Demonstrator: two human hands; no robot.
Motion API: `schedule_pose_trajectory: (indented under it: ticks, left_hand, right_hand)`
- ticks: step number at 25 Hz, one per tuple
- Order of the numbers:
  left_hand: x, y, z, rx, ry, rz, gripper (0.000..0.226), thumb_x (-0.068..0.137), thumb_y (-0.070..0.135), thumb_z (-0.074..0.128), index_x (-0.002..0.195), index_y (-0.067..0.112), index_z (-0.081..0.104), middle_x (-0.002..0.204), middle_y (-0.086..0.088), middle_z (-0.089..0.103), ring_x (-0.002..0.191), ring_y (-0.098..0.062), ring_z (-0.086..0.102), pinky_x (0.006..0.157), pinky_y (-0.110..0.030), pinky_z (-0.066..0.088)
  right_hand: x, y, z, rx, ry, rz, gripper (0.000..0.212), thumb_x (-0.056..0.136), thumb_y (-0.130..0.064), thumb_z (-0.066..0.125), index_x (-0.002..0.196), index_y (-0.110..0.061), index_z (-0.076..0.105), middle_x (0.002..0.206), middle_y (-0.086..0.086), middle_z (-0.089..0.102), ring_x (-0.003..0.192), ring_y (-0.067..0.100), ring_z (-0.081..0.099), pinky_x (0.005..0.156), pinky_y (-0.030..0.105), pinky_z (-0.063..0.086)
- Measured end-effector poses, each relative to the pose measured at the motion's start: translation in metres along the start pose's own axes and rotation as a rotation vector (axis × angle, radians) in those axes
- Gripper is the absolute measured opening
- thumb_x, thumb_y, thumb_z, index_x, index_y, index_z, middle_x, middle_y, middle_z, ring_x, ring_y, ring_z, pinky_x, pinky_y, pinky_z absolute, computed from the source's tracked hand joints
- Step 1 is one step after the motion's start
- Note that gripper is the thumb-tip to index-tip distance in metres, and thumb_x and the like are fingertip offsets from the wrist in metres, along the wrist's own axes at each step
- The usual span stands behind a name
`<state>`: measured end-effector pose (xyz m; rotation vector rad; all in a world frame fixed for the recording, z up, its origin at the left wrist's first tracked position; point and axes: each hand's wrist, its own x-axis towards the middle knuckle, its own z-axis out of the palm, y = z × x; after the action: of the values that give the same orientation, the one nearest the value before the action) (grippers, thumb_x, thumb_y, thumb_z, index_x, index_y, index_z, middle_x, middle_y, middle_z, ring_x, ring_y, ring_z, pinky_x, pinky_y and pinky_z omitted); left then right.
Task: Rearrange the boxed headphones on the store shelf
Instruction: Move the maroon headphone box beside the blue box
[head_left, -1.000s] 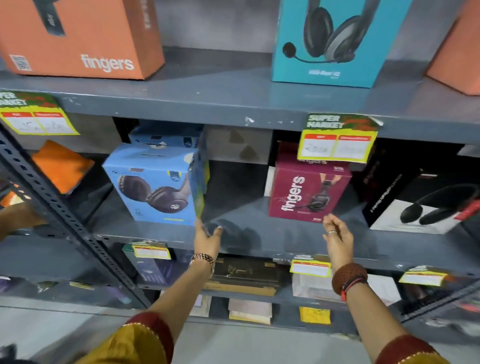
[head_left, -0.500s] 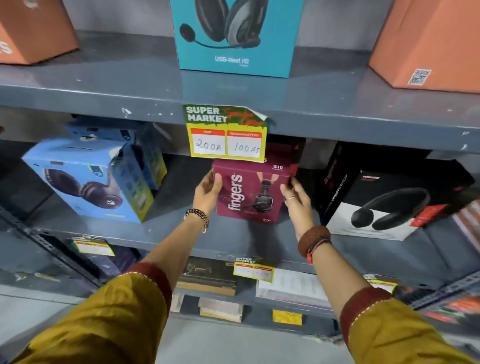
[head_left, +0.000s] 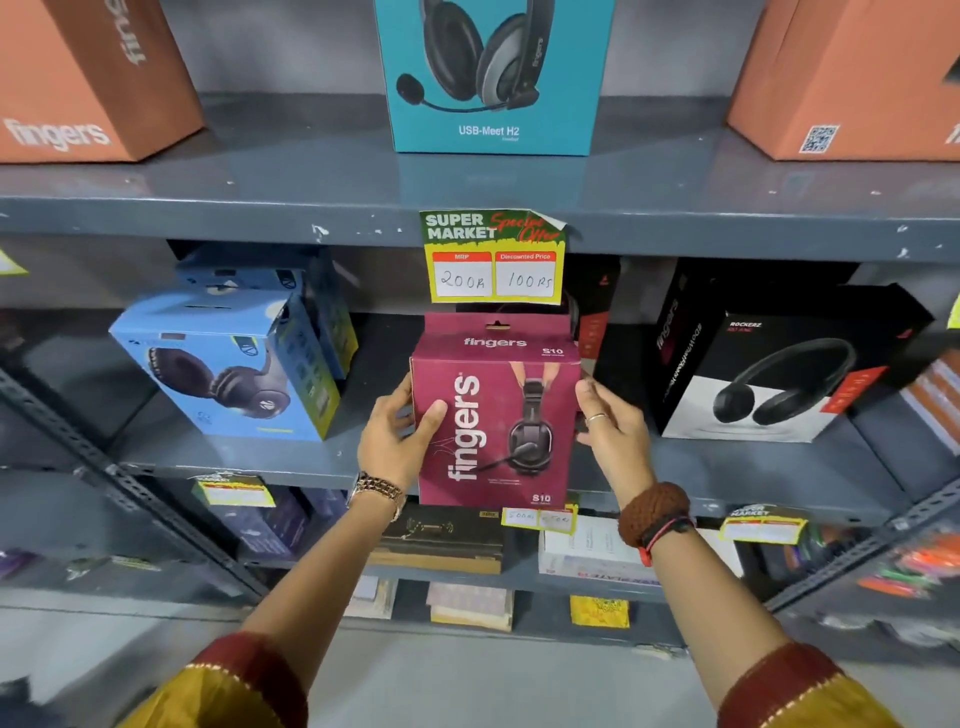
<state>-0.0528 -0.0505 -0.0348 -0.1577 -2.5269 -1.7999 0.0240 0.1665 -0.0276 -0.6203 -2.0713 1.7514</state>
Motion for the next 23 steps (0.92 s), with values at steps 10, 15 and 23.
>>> schedule_pose_trajectory:
  ticks: [10, 15, 23]
  left_hand:
    - [-0.013, -0.003, -0.061, 0.101, 0.002, 0.028, 0.059, 0.074, 0.054, 0.063, 0.129, 0.036, 0.048, 0.119, 0.001, 0.06, 0.095, -0.016, 0.061, 0.085, -0.038, 0.052]
    - [-0.005, -0.015, -0.092, -0.013, 0.025, 0.008, 0.052, 0.078, 0.032, 0.068, 0.126, 0.023, 0.051, 0.119, -0.006, 0.064, 0.101, -0.024, 0.064, 0.084, -0.039, 0.054]
    - [0.033, -0.037, -0.108, -0.236, -0.001, -0.061, 0.051, 0.08, 0.007, 0.064, 0.128, 0.013, 0.045, 0.122, -0.001, 0.056, 0.116, -0.026, 0.056, 0.094, -0.04, 0.049]
  right_hand:
    - [-0.049, -0.021, 0.034, 0.038, 0.006, 0.011, 0.046, 0.083, -0.056, 0.05, 0.12, -0.03, 0.061, 0.116, -0.001, 0.068, 0.104, 0.017, 0.064, 0.079, 0.036, 0.058]
    - [-0.034, -0.026, 0.079, 0.112, -0.117, 0.043, 0.054, 0.089, -0.051, 0.042, 0.135, -0.021, 0.046, 0.14, 0.004, 0.052, 0.125, 0.022, 0.051, 0.103, 0.043, 0.045]
    - [0.009, -0.032, 0.152, 0.162, -0.138, 0.143, 0.022, 0.088, -0.057, 0.037, 0.089, -0.041, 0.052, 0.128, -0.001, 0.05, 0.132, 0.027, 0.04, 0.115, 0.048, 0.027]
